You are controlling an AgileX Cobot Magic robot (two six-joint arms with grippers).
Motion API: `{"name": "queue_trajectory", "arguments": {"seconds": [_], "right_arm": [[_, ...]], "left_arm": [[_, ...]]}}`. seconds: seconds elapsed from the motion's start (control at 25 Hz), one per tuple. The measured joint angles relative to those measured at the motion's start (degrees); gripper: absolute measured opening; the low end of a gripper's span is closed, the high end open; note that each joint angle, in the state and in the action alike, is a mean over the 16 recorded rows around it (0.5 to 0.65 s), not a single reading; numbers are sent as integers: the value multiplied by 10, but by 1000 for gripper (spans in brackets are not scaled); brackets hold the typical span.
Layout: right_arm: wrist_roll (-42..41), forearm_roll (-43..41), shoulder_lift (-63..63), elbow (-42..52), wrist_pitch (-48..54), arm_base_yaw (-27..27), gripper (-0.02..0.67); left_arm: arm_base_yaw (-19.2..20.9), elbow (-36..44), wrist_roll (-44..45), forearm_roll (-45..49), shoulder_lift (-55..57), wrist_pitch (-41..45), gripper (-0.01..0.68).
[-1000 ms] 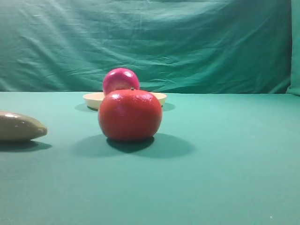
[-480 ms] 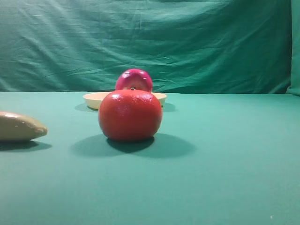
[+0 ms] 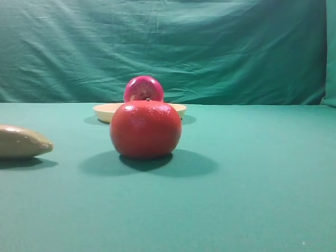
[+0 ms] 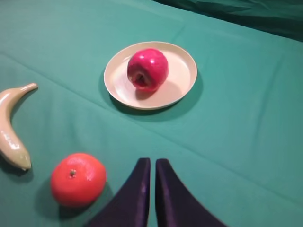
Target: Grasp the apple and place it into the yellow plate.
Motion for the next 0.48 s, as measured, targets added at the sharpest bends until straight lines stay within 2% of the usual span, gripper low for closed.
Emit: {"name": "queue_trajectory", "arguments": {"seconds": [0.48], "right_arm": [[32, -30, -95, 28, 35, -23, 0]], "left_arm": [[0, 0, 0, 0, 0, 0, 157]]}}
